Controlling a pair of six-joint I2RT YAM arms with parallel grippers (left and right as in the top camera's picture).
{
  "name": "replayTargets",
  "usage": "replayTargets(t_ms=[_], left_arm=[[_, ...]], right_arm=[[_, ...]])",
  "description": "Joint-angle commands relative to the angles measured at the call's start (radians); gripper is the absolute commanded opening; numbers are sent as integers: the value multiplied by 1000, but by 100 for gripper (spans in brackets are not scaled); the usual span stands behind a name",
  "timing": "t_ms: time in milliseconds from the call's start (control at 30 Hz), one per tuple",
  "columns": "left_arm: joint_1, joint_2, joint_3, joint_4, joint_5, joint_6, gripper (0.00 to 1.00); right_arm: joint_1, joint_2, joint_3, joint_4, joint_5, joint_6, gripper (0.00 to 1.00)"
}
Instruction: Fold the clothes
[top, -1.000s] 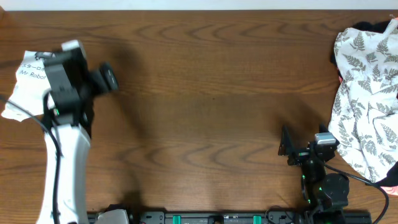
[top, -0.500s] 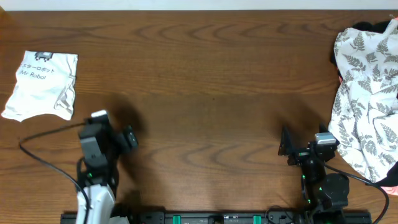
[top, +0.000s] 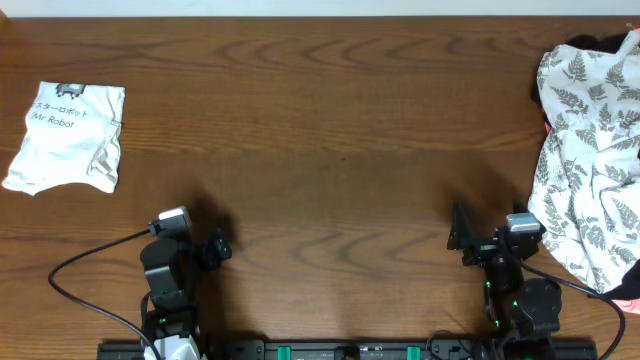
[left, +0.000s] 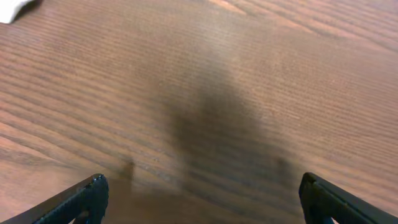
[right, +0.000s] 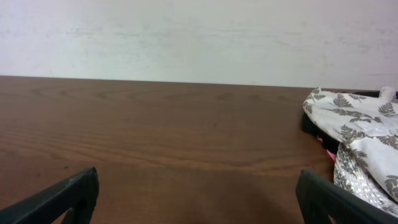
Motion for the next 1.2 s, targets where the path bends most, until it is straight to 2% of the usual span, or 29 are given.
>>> replayTargets(t_ms=[0, 267, 400, 533, 733, 1167], left_arm=[[3, -67, -2, -35, 13, 2, 98], [3, -229, -2, -227, 13, 2, 98], [3, -255, -2, -226, 14, 1, 98], [-34, -359, -2, -227, 10, 5, 98], [-150, -539, -2, -227, 5, 115, 98], [-271, -716, -2, -237, -81, 115, 98]], right_arm=[[-9, -6, -3, -3, 10, -11, 99], [-9, -6, -3, -3, 10, -12, 99], [-9, -6, -3, -3, 10, -12, 99], [-9, -6, -3, -3, 10, -12, 99], [-9, -6, -3, -3, 10, -12, 99], [-9, -6, -3, -3, 10, -12, 99]])
